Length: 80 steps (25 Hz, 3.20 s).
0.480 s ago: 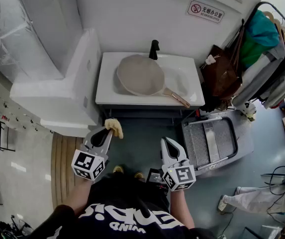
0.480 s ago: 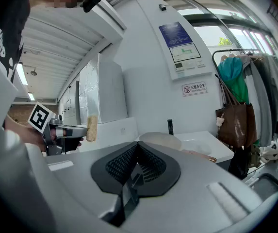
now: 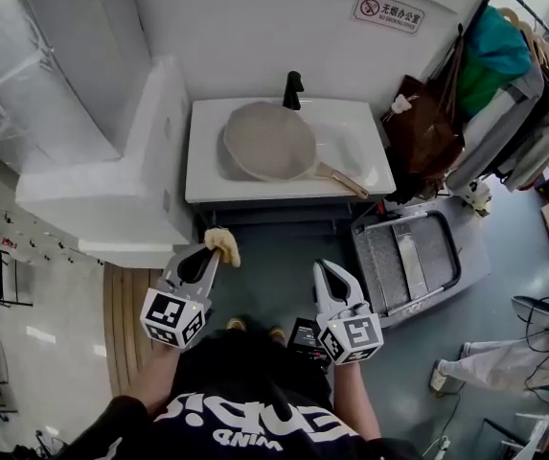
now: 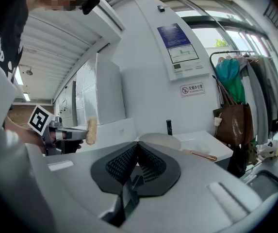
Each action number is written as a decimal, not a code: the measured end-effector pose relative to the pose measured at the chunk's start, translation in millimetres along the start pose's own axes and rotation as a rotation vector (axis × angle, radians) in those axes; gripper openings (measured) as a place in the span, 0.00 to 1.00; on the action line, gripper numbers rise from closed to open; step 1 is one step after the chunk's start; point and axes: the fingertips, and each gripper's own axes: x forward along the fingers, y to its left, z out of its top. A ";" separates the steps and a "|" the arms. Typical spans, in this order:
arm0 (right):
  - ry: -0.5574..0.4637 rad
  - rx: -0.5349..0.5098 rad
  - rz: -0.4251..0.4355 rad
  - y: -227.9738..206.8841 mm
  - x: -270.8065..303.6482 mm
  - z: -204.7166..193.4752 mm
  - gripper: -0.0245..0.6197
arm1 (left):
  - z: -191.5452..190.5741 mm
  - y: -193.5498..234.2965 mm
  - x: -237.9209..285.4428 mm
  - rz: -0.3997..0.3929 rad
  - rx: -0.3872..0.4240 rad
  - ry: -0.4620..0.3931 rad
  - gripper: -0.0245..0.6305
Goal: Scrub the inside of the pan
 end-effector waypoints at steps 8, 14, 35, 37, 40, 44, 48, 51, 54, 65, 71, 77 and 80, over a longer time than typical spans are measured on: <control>-0.021 -0.009 -0.090 18.8 9.8 -2.4 0.05 | -3.9 28.9 0.2 -0.066 0.019 -0.002 0.07; -0.030 -0.018 -0.128 18.6 18.3 0.0 0.05 | -2.8 37.8 10.1 -0.104 0.032 -0.002 0.07; -0.009 -0.059 -0.076 -71.4 115.7 16.3 0.05 | 24.7 72.3 132.3 -0.084 0.018 -0.025 0.07; 0.003 -0.072 -0.054 -83.0 127.2 21.3 0.05 | 31.2 75.0 148.9 -0.079 0.016 -0.022 0.07; 0.014 -0.082 -0.031 -104.7 141.4 31.2 0.05 | 41.7 73.8 175.4 -0.078 0.014 -0.014 0.07; 0.033 -0.099 0.003 -132.6 163.8 41.6 0.05 | 55.1 74.5 209.4 -0.079 0.020 -0.002 0.07; 0.054 -0.124 0.067 -155.3 186.6 48.7 0.05 | 66.1 78.1 243.8 -0.065 0.021 0.005 0.07; 0.067 -0.154 0.103 -174.4 201.6 56.6 0.05 | 74.1 80.0 269.5 -0.057 0.023 0.011 0.07; 0.076 -0.171 0.125 -196.4 212.3 63.3 0.05 | 79.8 81.7 294.3 -0.045 0.026 0.021 0.07; 0.046 -0.148 0.183 -240.7 244.1 80.9 0.05 | 85.6 89.6 339.2 -0.009 0.009 0.041 0.07; 0.062 -0.169 0.195 -235.5 261.7 85.8 0.05 | 88.7 100.2 346.9 -0.034 0.010 0.045 0.07; 0.116 -0.177 0.192 -237.2 270.1 74.0 0.06 | 88.1 103.0 356.8 -0.078 0.011 0.052 0.07; 0.139 -0.174 0.193 -237.8 274.3 70.3 0.16 | 85.7 102.6 361.0 -0.093 0.007 0.053 0.07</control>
